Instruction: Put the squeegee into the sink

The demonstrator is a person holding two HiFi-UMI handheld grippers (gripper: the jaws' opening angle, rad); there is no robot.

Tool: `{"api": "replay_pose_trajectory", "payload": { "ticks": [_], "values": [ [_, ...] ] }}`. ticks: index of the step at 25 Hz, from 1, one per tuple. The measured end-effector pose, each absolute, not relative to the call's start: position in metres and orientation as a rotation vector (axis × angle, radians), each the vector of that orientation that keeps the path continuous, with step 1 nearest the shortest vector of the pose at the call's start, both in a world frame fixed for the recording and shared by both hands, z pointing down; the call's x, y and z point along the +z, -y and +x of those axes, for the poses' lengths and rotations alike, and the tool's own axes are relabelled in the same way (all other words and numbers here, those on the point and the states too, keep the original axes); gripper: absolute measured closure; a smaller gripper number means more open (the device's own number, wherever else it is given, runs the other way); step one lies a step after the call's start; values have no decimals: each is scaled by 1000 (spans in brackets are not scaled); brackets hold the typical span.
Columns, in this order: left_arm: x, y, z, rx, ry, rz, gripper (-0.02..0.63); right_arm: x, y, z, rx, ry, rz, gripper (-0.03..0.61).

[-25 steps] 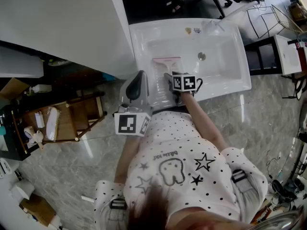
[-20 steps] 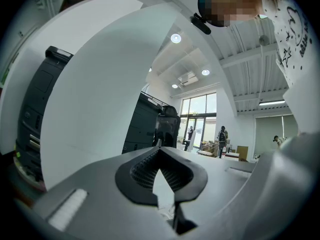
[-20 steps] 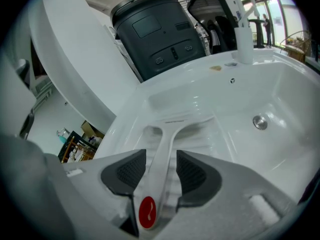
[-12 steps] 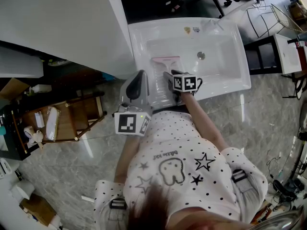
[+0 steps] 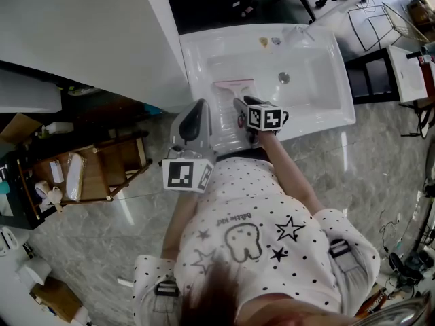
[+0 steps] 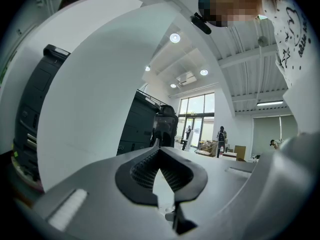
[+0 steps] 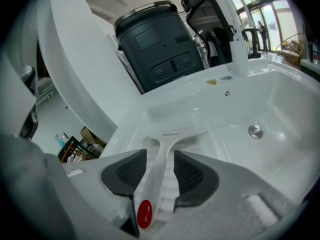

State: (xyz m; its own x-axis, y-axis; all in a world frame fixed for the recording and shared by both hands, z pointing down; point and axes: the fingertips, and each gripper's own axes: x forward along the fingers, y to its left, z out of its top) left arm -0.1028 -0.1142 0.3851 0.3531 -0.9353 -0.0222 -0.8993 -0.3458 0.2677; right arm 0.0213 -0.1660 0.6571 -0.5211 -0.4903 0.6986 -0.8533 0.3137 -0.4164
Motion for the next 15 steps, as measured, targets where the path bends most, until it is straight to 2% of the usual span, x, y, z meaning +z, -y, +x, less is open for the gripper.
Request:
{"api": "replay_pose_trajectory", "payload": {
  "ticks": [4,8,15],
  "values": [
    [386,114,-104,-251,1659,2402,618,649,172,27,1014,2135,1248,471],
    [386,114,-107,-251,1669,2393,618,638,180,27,918,2146,1273,580],
    [388,112,-110,-254,1679,2386,618,612,190,21,812,2214,1307,581]
  ]
}}
